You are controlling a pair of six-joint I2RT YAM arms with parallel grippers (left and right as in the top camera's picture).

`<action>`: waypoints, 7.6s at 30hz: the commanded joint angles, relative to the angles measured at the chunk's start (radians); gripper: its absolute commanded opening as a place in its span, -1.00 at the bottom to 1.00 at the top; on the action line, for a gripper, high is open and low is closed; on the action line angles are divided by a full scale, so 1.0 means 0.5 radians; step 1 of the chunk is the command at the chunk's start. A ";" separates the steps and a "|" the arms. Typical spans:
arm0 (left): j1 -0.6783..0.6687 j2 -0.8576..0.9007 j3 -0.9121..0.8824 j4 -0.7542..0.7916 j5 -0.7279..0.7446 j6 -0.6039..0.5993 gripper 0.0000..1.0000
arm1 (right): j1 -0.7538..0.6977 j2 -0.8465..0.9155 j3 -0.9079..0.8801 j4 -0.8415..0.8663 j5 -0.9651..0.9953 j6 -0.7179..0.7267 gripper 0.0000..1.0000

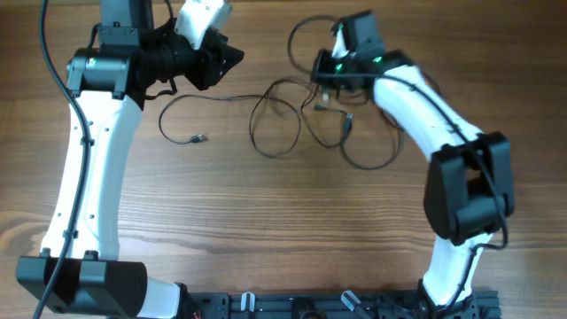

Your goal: Untangle cables

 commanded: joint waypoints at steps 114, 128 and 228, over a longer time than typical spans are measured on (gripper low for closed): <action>-0.616 0.923 0.017 0.054 0.042 0.282 -0.92 | -0.168 -0.864 0.410 -0.123 -0.348 0.025 -0.91; -0.458 0.560 0.017 -0.017 -0.072 0.282 -0.92 | -0.167 -0.861 0.410 -0.307 -0.071 -0.036 -0.91; 0.379 -0.140 0.017 -0.098 0.377 -0.008 -0.67 | 0.203 0.149 0.267 -1.024 0.018 -1.039 0.36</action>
